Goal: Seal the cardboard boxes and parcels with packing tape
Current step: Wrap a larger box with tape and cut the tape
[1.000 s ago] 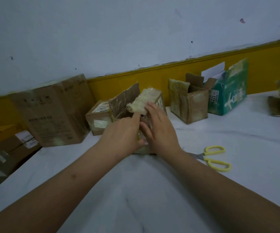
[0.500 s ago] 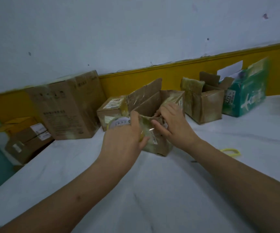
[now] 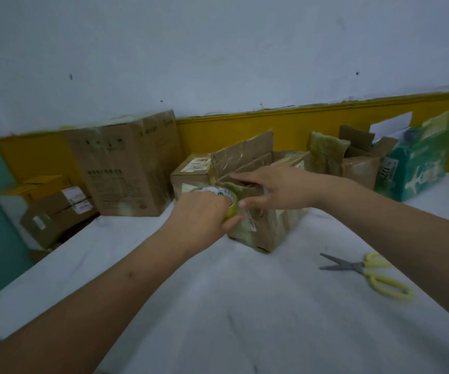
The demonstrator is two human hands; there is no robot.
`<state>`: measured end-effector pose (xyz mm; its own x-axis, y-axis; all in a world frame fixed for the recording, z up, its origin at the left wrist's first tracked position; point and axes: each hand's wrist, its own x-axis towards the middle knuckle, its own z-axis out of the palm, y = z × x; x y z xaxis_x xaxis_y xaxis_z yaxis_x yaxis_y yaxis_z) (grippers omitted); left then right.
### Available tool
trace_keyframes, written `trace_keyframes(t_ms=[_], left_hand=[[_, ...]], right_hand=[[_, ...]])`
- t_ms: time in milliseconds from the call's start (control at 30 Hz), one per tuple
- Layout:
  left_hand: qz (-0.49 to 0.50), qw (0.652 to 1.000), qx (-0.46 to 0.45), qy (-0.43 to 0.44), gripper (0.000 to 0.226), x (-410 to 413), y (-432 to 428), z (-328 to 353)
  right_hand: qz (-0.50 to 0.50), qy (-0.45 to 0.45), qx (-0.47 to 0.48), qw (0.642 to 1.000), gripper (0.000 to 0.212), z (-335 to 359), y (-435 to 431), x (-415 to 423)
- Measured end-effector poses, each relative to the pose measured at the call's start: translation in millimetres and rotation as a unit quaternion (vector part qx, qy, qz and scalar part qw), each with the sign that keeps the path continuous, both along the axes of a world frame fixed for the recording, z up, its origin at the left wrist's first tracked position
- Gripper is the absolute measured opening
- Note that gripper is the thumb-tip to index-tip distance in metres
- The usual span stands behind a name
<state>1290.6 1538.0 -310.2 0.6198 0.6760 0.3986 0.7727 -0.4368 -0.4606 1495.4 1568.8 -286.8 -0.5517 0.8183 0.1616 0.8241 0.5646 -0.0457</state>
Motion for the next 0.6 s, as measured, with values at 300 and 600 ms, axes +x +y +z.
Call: trace_keyframes(t_ms=[300,600], left_hand=[[-0.052,0.997,-0.058,-0.029,0.037,-18,4,8],[-0.007,0.991,-0.133,0.010,0.043,-57,29,22]], right_hand=[[0.050,0.018,0.027,0.998,0.062,-10,0,1],[0.103,0.022,-0.017,0.994,0.067,-5,-6,2]])
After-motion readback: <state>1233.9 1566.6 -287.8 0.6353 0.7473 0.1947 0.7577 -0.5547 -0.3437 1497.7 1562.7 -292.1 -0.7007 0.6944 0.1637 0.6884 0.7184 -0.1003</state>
